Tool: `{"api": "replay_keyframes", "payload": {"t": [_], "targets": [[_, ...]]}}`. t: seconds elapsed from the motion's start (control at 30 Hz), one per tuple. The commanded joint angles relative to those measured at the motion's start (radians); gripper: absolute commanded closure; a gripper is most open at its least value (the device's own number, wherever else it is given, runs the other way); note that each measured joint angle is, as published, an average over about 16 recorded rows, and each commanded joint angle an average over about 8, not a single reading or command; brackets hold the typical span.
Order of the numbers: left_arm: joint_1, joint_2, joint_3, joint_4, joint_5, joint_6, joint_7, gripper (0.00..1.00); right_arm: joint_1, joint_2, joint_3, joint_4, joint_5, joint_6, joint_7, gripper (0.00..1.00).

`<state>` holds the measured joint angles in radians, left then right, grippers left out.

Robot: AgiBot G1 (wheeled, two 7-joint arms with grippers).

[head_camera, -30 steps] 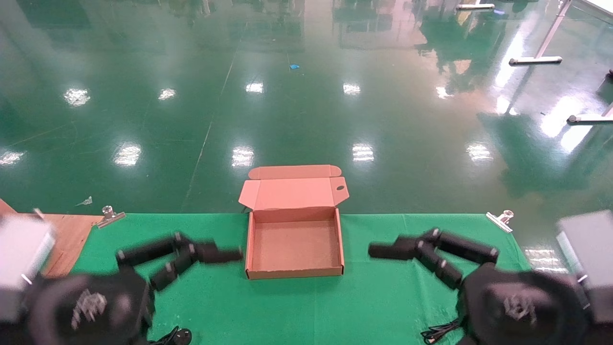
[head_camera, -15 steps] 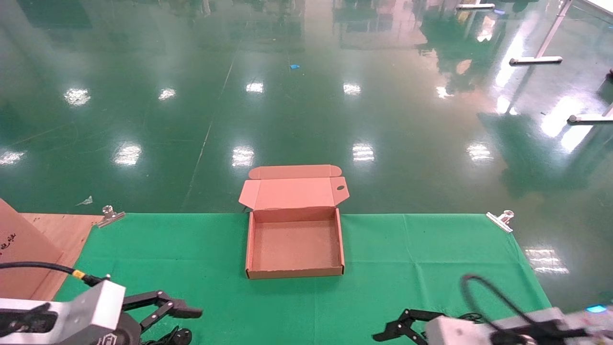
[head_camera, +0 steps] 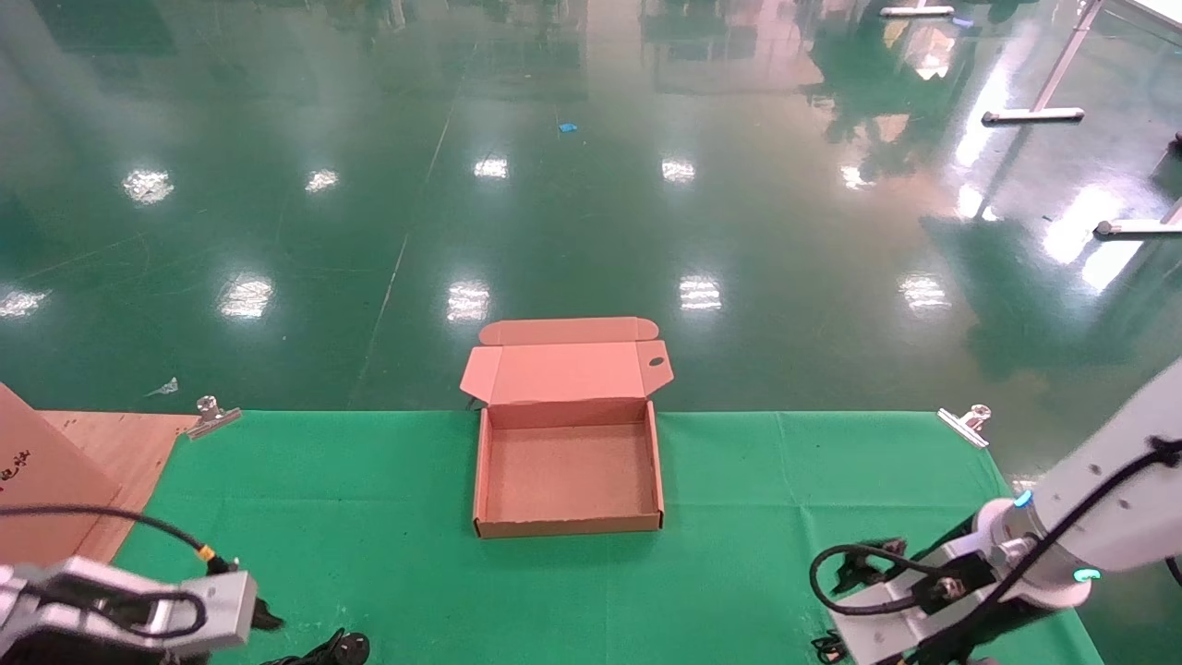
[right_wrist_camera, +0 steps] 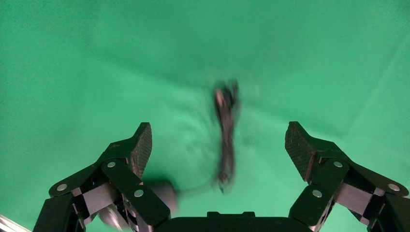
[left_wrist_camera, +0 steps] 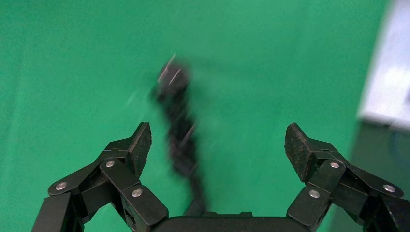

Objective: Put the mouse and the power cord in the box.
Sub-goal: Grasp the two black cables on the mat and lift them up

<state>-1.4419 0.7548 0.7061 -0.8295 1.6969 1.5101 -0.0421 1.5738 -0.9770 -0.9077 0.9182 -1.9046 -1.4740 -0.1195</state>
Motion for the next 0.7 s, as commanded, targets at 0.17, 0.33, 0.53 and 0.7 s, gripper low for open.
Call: {"api": "replay_keyframes", "payload": {"t": [0.17, 0.33, 0.53, 0.7], "targets": [[-0.061, 0.087, 0.067, 0.122, 0.149, -0.052, 0.032, 0.00, 0.011, -0.069, -0.036, -0.134, -0.082, 0.089, -0.088, 0.00], [-0.066, 0.145, 0.084, 0.230, 0.178, -0.099, 0.072, 0.00, 0.012, -0.124, -0.044, -0.270, -0.098, 0.160, -0.170, 0.00], [-0.078, 0.200, 0.099, 0.344, 0.211, -0.160, 0.117, 0.00, 0.014, -0.182, -0.039, -0.427, -0.085, 0.224, -0.262, 0.00], [-0.087, 0.234, 0.108, 0.413, 0.229, -0.199, 0.145, 0.00, 0.015, -0.222, -0.033, -0.537, -0.071, 0.260, -0.333, 0.00]]}}
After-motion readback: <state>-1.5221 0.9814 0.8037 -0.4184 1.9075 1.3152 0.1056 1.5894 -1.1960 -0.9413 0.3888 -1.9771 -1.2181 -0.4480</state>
